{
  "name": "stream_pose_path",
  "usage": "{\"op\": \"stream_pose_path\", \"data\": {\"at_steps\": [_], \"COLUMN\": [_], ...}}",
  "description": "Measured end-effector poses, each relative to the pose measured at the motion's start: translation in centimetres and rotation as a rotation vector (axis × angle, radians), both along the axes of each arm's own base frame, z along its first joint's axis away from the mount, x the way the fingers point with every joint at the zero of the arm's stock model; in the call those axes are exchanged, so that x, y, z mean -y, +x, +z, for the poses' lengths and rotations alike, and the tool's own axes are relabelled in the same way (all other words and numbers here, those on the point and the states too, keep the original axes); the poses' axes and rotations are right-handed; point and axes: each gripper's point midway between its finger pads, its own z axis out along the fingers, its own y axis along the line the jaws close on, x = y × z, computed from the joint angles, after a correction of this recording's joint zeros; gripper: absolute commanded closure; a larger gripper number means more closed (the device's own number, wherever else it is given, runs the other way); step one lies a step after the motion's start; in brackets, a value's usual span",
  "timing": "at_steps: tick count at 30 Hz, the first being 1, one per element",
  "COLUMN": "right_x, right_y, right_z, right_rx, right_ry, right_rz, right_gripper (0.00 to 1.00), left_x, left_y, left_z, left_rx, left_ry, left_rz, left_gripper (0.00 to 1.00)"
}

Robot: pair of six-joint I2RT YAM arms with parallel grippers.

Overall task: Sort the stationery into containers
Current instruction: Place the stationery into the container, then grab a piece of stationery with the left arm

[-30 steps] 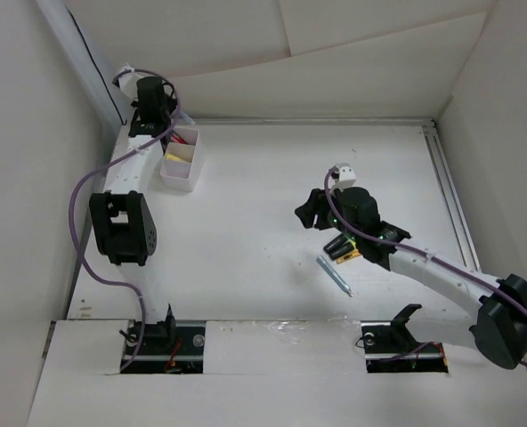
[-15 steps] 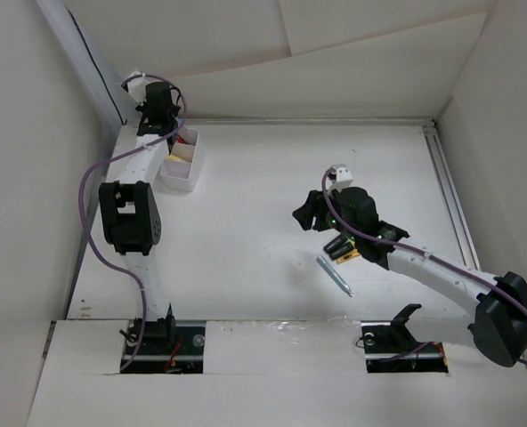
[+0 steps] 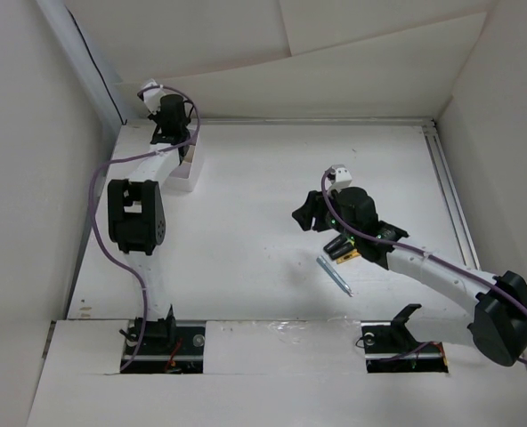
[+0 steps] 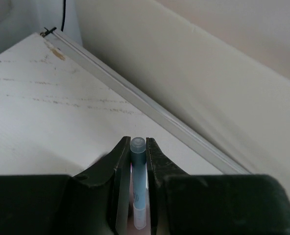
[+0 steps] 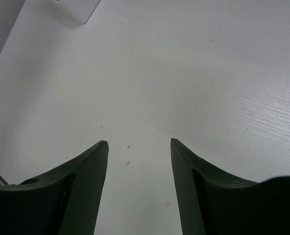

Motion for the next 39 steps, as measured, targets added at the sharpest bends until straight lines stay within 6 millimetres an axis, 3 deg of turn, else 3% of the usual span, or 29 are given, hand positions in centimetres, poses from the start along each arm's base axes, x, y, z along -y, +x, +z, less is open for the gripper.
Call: {"op": "stream_pose_path", "data": {"at_steps": [3, 4, 8, 10, 13, 16, 18, 20, 22, 23, 26, 28, 30, 32, 34, 36, 39], "right_x": [0.0, 0.0, 0.0, 0.0, 0.1, 0.3, 0.5, 0.8, 1.4, 1.8, 3.7, 5.5, 7.6, 9.6, 11.3, 12.3, 13.8], "right_y": [0.0, 0.0, 0.0, 0.0, 0.1, 0.2, 0.4, 0.6, 0.9, 1.1, 1.5, 1.8, 2.2, 2.5, 2.1, 1.4, 0.0], "right_z": [0.0, 0.0, 0.0, 0.0, 0.0, 0.0, 0.2, 0.4, 0.9, 1.3, 2.3, 2.7, 2.9, 2.5, 1.4, 0.4, -1.3], "right_rx": [0.001, 0.001, 0.002, 0.003, 0.004, 0.008, 0.013, 0.021, 0.036, 0.047, 0.071, 0.074, 0.071, 0.049, 0.003, -0.035, -0.077], "right_ry": [-0.001, -0.002, -0.003, -0.003, -0.005, -0.007, -0.009, -0.009, -0.005, -0.003, 0.010, 0.014, 0.011, 0.002, -0.024, -0.041, -0.047], "right_rz": [0.001, 0.001, 0.001, -0.001, -0.006, -0.016, -0.029, -0.057, -0.094, -0.116, -0.216, -0.297, -0.388, -0.476, -0.547, -0.590, -0.642], "right_gripper": [0.41, 0.41, 0.41, 0.39, 0.39, 0.39, 0.47, 0.68, 0.86, 0.97, 1.00, 1.00, 1.00, 1.00, 0.99, 0.96, 0.92], "left_x": [0.8, 0.9, 0.9, 0.7, 0.8, 0.9, 1.0, 1.4, 2.3, 3.2, 8.2, 13.7, 19.9, 25.2, 29.3, 31.5, 34.1], "left_y": [-0.2, -0.2, -0.6, -0.9, -1.7, -2.6, -3.4, -4.7, -6.1, -6.9, -9.9, -12.2, -14.7, -17.4, -20.9, -23.9, -26.9], "left_z": [-0.9, -1.0, -2.3, -3.1, -3.6, -2.4, -0.5, 2.0, 5.1, 6.7, 10.5, 11.7, 11.1, 8.6, 3.8, -0.7, -4.5], "left_rx": [-0.017, -0.013, -0.024, -0.043, -0.058, -0.045, -0.012, 0.032, 0.090, 0.129, 0.215, 0.246, 0.238, 0.188, 0.078, -0.036, -0.146], "left_ry": [0.007, 0.007, 0.011, 0.014, 0.013, 0.008, -0.003, -0.015, -0.032, -0.042, -0.072, -0.099, -0.130, -0.162, -0.166, -0.164, -0.158], "left_rz": [-0.013, -0.015, -0.017, -0.017, -0.023, -0.035, -0.043, -0.055, -0.073, -0.092, -0.197, -0.317, -0.461, -0.604, -0.736, -0.836, -0.963], "left_gripper": [0.96, 0.88, 0.69, 0.64, 0.61, 0.64, 0.72, 0.81, 0.82, 0.82, 0.85, 0.87, 0.87, 0.87, 0.87, 0.88, 0.86]}}
